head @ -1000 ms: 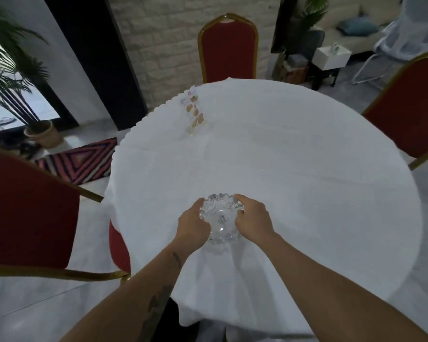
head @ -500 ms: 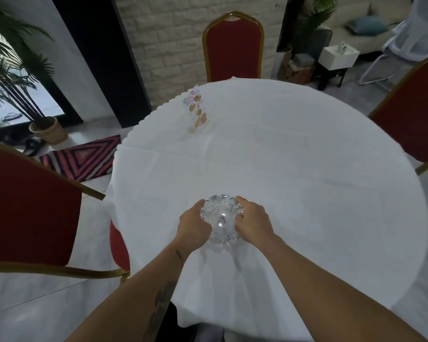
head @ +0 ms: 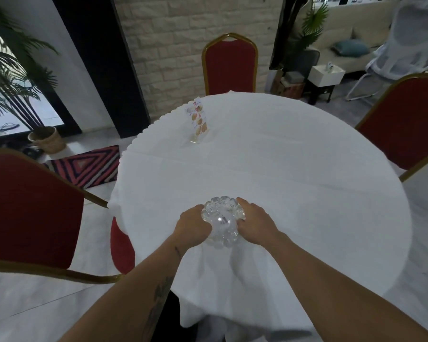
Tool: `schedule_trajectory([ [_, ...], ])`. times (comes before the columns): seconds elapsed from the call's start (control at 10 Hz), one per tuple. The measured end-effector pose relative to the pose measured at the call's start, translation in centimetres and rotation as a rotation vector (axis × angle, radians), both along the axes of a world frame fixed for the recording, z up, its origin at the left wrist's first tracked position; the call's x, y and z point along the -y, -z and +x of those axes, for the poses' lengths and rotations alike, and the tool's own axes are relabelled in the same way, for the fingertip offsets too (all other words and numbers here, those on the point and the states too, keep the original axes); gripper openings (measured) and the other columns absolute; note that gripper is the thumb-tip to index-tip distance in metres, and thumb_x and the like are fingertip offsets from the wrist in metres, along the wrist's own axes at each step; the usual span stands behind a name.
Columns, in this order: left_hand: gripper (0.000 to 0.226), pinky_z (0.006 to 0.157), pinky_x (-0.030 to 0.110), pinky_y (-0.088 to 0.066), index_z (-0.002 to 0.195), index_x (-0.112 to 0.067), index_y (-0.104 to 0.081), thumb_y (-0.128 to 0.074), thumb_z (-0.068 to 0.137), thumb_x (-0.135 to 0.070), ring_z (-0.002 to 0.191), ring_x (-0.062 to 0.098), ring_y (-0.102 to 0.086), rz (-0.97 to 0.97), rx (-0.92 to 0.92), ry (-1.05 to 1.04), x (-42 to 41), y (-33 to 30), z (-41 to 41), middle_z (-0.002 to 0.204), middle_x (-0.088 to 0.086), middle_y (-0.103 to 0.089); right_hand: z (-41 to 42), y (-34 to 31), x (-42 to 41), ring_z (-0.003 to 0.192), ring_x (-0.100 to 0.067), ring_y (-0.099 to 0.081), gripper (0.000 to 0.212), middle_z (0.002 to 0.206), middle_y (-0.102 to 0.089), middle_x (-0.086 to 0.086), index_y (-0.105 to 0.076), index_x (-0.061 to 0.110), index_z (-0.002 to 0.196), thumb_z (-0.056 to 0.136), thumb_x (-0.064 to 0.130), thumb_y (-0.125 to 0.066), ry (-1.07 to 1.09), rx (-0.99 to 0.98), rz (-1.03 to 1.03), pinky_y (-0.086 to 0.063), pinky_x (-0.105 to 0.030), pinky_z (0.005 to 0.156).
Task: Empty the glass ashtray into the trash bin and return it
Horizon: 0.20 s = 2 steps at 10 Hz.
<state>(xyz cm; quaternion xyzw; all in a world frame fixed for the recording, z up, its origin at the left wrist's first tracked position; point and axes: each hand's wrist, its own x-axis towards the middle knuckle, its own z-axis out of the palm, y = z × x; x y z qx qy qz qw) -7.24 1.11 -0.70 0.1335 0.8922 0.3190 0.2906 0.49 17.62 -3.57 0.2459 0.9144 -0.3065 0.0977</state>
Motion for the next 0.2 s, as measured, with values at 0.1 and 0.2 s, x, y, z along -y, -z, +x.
schedule_trajectory([
  [0.1, 0.060, 0.110, 0.037, -0.035, 0.149, -0.014, -0.032, -0.048, 0.091, -0.014, 0.138, 0.028, -0.041, -0.126, -0.137, 0.136, 2.0, -1.5, 0.0, 0.151, 0.008, -0.042, 0.6, -2.2, 1.7, 0.133, -0.032, -0.041, 0.066, 0.149, -0.041, -0.010, -0.023, 0.025, 0.156, 0.094, 0.025, -0.045, -0.035, 0.023, 0.094, -0.043, -0.042, 0.101],
  [0.2, 0.049, 0.108, 0.041, -0.036, 0.146, -0.013, -0.035, -0.038, 0.099, -0.025, 0.138, 0.026, -0.039, -0.227, -0.360, 0.283, 3.9, -4.1, -0.1, 0.151, 0.007, -0.040, 0.3, -5.1, 3.8, 0.136, -0.033, -0.036, 0.064, 0.154, -0.037, -0.009, -0.021, 0.019, 0.156, 0.096, 0.029, -0.042, -0.077, -0.029, 0.175, -0.040, -0.043, 0.103],
])
